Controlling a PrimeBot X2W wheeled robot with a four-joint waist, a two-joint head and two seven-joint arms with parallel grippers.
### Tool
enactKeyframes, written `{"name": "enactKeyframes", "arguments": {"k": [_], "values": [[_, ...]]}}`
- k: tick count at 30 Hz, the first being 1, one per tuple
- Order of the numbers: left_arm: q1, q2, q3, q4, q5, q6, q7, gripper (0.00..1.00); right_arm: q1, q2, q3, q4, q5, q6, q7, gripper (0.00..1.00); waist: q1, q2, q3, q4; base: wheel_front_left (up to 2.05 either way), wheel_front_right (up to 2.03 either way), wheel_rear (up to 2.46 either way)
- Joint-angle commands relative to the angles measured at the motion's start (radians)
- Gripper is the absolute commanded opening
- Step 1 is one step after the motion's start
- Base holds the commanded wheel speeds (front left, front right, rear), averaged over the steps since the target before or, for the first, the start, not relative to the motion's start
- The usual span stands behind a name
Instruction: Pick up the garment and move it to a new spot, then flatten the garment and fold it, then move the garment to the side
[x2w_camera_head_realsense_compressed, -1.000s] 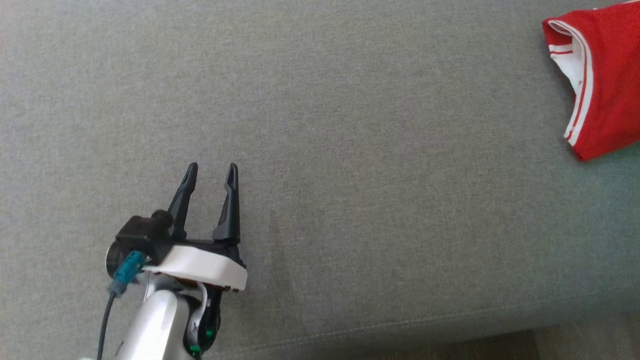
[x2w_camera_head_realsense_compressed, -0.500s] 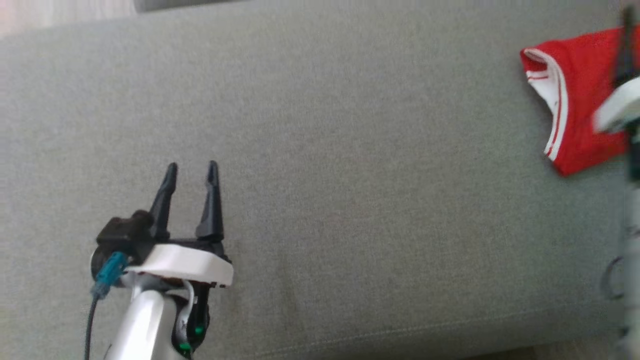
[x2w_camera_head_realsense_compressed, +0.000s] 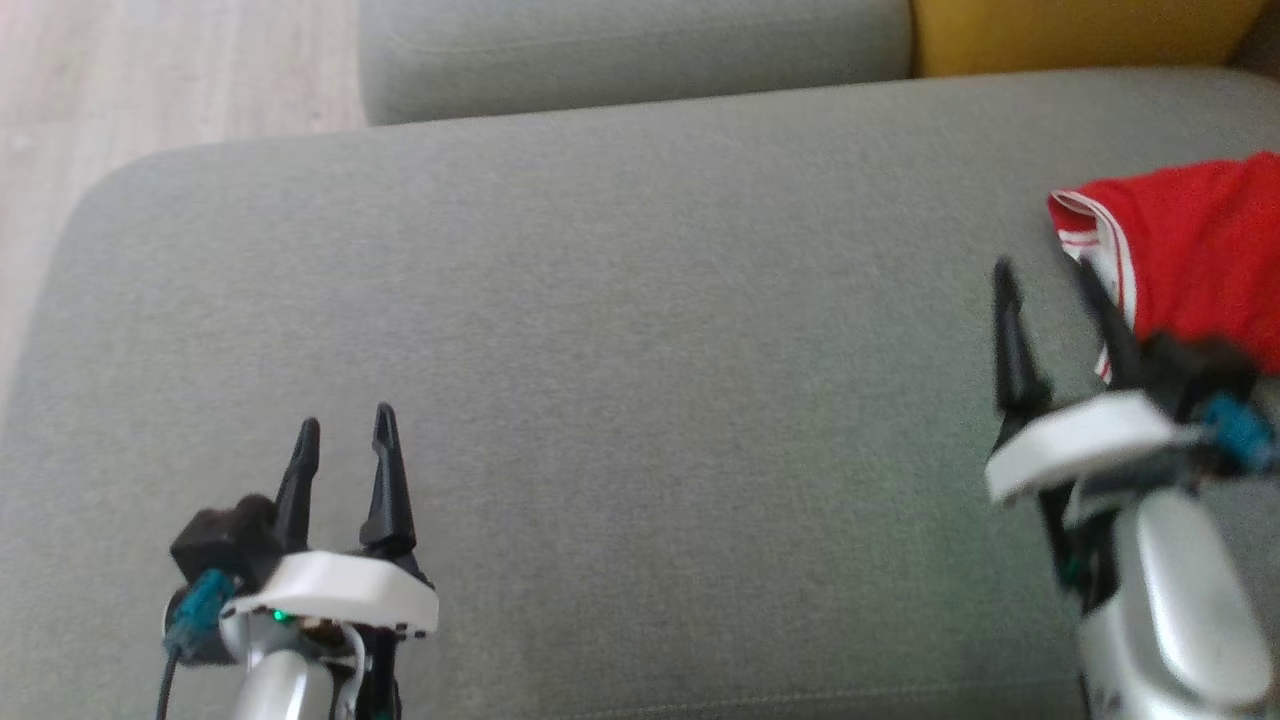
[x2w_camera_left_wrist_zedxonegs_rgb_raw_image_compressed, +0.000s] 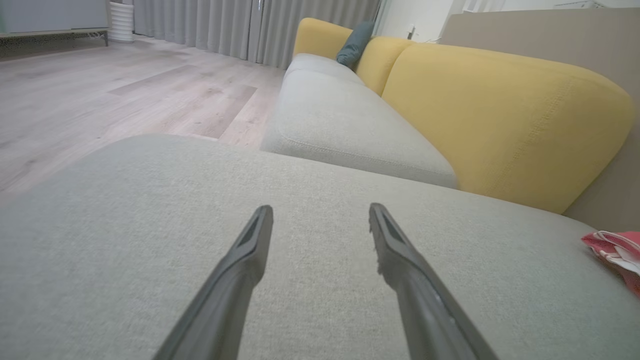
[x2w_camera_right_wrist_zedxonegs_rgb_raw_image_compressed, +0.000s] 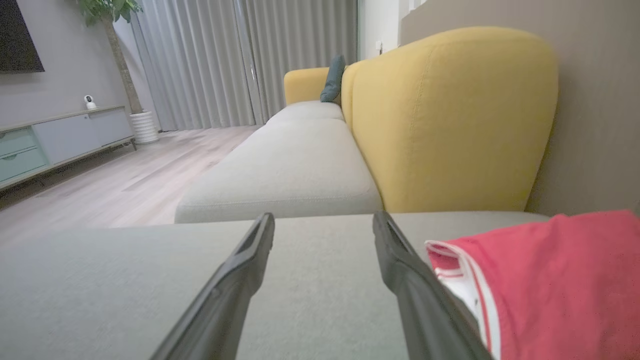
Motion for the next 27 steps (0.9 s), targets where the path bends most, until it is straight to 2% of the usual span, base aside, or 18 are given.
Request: {"name": "enactKeyframes", "arguments": {"k": [1, 12, 27], "values": [[-0.022, 0.0, 0.036, -0.022, -0.002, 0.004, -0.012, 1.0, 0.006, 0.011, 0.04, -0.047, 0.02, 0.007, -0.016, 1.0, 0.0001, 0.0, -0.022, 0.024, 0.0, 0.0, 0.0], [0.014, -0.001, 0.001, 0.017, 0.014, 0.005, -0.012, 1.0, 0.21, 0.012, 0.087, -0.079, 0.107, 0.007, -0.109, 1.0, 0.0001, 0.0, -0.065, 0.074, 0.0, 0.0, 0.0], [0.014, -0.002, -0.044, 0.04, 0.012, 0.016, -0.012, 1.0, 0.225, 0.012, 0.1, -0.048, 0.12, 0.007, -0.147, 1.0, 0.0001, 0.0, -0.066, 0.067, 0.0, 0.0, 0.0]]}}
